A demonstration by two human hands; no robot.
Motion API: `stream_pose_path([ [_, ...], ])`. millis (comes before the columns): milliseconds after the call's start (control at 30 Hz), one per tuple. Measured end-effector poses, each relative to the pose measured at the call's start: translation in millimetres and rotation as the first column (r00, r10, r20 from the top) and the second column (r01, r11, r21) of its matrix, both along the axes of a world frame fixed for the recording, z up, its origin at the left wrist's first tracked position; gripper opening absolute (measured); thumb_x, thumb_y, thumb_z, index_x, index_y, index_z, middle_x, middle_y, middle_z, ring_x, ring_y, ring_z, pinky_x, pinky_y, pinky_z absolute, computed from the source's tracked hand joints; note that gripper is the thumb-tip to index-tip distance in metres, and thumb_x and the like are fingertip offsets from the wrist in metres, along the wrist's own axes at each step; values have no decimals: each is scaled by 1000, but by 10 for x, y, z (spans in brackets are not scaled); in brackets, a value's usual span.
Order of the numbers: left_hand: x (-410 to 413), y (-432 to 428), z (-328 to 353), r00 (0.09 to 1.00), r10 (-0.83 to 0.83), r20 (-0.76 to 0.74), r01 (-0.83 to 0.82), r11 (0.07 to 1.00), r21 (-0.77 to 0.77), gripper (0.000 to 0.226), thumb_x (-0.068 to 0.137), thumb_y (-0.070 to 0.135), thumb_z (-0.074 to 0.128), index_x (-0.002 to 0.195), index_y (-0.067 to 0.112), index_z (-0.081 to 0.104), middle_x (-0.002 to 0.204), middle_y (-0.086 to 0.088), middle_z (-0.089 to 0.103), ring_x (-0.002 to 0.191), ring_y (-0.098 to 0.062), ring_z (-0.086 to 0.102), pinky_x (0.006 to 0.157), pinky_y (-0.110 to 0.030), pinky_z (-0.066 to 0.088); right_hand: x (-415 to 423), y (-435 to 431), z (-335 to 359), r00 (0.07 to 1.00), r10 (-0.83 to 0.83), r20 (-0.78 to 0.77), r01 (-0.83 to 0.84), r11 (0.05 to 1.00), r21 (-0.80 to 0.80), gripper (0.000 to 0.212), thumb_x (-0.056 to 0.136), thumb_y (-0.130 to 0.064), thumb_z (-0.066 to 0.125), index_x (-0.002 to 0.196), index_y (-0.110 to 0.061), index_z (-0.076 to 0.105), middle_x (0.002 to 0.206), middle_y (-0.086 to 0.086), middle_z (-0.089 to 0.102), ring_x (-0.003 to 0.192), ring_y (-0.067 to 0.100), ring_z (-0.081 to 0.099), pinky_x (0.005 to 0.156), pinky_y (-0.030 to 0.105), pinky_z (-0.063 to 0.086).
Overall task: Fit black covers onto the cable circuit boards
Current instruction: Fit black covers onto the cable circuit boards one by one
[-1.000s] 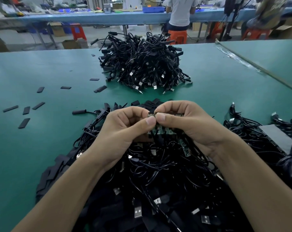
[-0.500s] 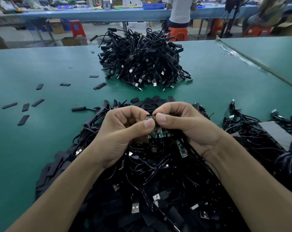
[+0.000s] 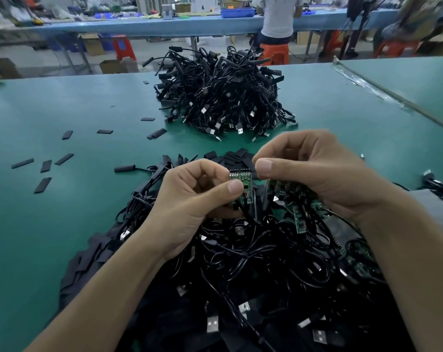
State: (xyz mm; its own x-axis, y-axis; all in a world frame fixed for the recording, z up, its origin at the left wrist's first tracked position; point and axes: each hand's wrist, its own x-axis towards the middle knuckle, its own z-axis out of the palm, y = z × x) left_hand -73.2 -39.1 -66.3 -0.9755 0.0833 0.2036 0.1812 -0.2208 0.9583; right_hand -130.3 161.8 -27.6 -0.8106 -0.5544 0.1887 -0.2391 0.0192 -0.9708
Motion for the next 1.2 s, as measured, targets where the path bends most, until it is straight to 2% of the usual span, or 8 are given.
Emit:
stream_pose_path([
  [100,3,20,-1,1000,6,-13,-6,1000,5,13,60,24,83,66,25,71,65,4,62,61,-6,63,54,-25,58,49,-71,5,999,37,-7,-36,999,35,14,73,-29,84,76,-18,77,75,1,73,70,8,65,68,16,51],
  [200,-2,18,-13,1000,0,-32,0,1000,-18,16,62,23,86,68,24,71,65,4,64,62,-6,64,55,-25,58,103,-161,-17,993,81,88,-81,997,-5,10,76,-28,73,75,-18,75,74,0,72,68,6,65,64,17,51],
  [400,-17,17,-44,999,39,-26,-39,999,3,18,71,21,87,71,20,69,66,3,61,62,-7,62,58,-26,58,157,-334,-98,991,19,131,-21,1000,14,19,96,-21,59,83,-11,69,75,0,68,70,9,60,66,20,52],
  [500,-11,25,-34,998,47,-52,-48,999,-10,9,77,27,75,71,22,72,64,8,62,59,-4,60,58,-26,57,171,-346,-108,989,6,146,-3,1000,-16,19,95,-21,59,84,-9,68,74,-3,67,72,6,60,69,18,50],
  [733,-9,9,-34,998,53,-39,-54,998,-20,12,75,25,84,72,21,74,66,3,65,60,-7,62,58,-22,55,180,-343,-150,975,-8,222,22,998,-63,18,93,-21,61,84,-8,70,75,2,69,71,10,64,68,21,52],
  [1000,0,-21,-68,997,60,-40,-60,998,3,10,72,23,81,67,23,72,63,6,64,54,-7,62,52,-23,55,230,-396,-167,858,138,495,-31,975,-218,18,85,-23,65,78,-7,71,70,12,68,56,16,64,52,26,54],
  [1133,-3,-31,-93,993,99,-66,-101,995,-29,13,78,21,83,70,22,73,64,4,66,56,-10,63,54,-25,56,220,-403,-170,889,75,452,-1,987,-161,21,93,-19,63,79,-6,71,68,10,69,56,15,65,53,25,55],
  [1200,-4,-8,-85,990,128,-63,-131,990,-44,10,77,26,80,71,22,74,64,5,66,56,-7,62,56,-26,57,182,-370,-162,971,-94,220,96,995,3,20,93,-21,66,79,-10,73,74,6,73,68,11,68,65,20,56],
])
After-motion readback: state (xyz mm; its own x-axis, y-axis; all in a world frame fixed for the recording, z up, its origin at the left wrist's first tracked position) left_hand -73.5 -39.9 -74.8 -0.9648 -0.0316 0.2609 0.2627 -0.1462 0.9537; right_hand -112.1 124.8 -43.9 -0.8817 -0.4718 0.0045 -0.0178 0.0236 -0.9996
